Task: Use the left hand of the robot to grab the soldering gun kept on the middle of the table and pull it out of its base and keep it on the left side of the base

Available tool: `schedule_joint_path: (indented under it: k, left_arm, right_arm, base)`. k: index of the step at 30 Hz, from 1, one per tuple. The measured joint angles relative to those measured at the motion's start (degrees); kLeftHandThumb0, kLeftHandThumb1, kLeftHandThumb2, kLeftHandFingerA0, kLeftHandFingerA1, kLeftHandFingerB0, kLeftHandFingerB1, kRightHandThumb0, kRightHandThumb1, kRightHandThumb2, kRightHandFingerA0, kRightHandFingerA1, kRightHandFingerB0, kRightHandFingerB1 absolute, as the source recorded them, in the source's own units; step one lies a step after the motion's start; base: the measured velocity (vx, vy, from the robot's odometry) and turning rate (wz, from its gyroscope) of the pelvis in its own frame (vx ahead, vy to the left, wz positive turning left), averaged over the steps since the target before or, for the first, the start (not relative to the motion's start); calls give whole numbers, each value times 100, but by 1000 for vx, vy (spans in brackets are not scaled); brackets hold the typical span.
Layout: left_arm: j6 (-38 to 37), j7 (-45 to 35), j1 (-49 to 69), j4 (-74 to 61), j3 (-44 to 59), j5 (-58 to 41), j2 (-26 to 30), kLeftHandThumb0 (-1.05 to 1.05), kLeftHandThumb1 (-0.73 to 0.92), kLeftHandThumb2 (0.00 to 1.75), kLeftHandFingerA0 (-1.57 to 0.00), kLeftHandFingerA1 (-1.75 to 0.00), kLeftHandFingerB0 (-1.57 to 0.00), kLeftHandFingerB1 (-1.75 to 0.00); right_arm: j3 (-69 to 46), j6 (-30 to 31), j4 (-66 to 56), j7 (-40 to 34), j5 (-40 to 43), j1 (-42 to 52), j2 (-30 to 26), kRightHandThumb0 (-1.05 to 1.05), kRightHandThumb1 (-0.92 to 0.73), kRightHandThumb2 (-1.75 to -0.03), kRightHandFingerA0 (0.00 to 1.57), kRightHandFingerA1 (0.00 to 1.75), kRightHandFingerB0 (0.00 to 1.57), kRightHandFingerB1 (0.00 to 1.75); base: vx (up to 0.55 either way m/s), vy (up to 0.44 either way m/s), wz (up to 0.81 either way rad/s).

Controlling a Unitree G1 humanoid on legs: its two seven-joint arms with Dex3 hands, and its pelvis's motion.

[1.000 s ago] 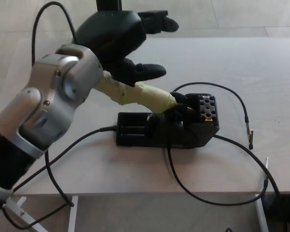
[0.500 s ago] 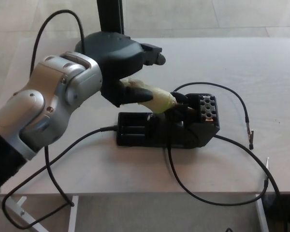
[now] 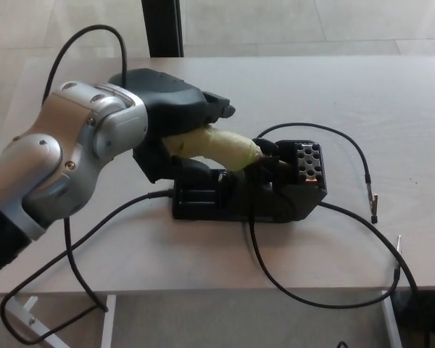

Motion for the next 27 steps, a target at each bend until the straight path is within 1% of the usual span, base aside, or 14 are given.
schedule_joint_path:
  k: [1,3,4,6,8,11,12,15,16,17,21,22,23,27]
  left_arm:
    - [25,-91,-25,-1,-10,0,-1,-56,68,61,-116,-78,-8,-36]
    - [92,-232,-33,-36,-8,11,-1,-24,70,67,-104,-110,-39,-51]
    - [156,-295,17,-95,46,31,-5,-19,71,81,-85,-143,-56,-59]
    - [143,-167,287,-184,275,60,-20,-9,58,100,-89,-140,-89,-78]
    - [29,58,436,-190,429,63,-57,-12,51,94,-91,-175,-78,-149]
    - [-105,379,595,-174,575,74,-78,-16,55,87,-92,-175,-79,-150]
    - [-135,453,635,-167,606,79,-79,-23,50,100,-123,-142,-99,-126]
    - [-222,764,800,-158,718,100,-85,-26,47,93,-123,-139,-95,-117]
    - [-251,869,856,-158,744,106,-86,-18,60,80,-94,-175,-68,-152]
    - [-278,955,901,-158,762,110,-89,-24,48,94,-121,-140,-93,-123]
    - [-362,1298,1091,-158,864,151,-106,-23,54,97,-117,-140,-89,-123]
    - [-394,1390,1142,-158,903,167,-114,-14,61,87,-90,-175,-62,-165]
    - [-428,1480,1195,-158,948,184,-120,-23,49,97,-120,-139,-95,-123]
    - [-580,1784,1340,-149,1082,250,-121,-23,49,100,-121,-138,-96,-122]
  right_arm:
    - [0,0,0,0,0,-1,0,-59,-51,-83,26,58,22,44]
    - [0,0,-5,1,2,-2,-1,-54,-66,-60,29,54,28,31]
    - [0,2,-14,5,5,-10,-9,-59,-51,-84,28,58,22,45]
    - [7,2,-23,8,9,-25,-52,-55,-64,-58,32,55,30,32]
    - [8,2,-22,3,7,-26,-64,-54,-63,-59,37,57,31,33]
    - [10,2,-15,-4,2,-21,-64,-53,-64,-59,37,57,32,33]
    - [9,2,-15,-5,2,-21,-64,-51,-66,-59,39,58,32,34]
    - [9,1,-15,-12,1,-21,-63,-50,-65,-59,40,58,34,34]
    - [9,1,-16,-13,0,-21,-63,-49,-65,-59,43,56,34,35]
    - [9,1,-16,-13,0,-24,-63,-49,-65,-59,45,56,35,35]
    - [8,1,-16,-25,0,-22,-63,-49,-67,-60,48,56,36,35]
    - [8,1,-16,-31,0,-20,-63,-52,-52,-88,47,64,29,49]
    - [6,1,-16,-37,0,-19,-63,-53,-52,-87,47,64,29,49]
    - [1,1,-16,-70,1,-6,-63,-52,-52,-86,49,64,30,49]
  base:
    - [0,0,0]
    - [0,0,0]
    - [0,0,0]
    - [0,0,0]
    - [0,0,0]
    - [0,0,0]
    - [0,0,0]
    - [0,0,0]
    - [0,0,0]
    - [0,0,0]
    - [0,0,0]
    - [0,0,0]
    - [0,0,0]
    - [0,0,0]
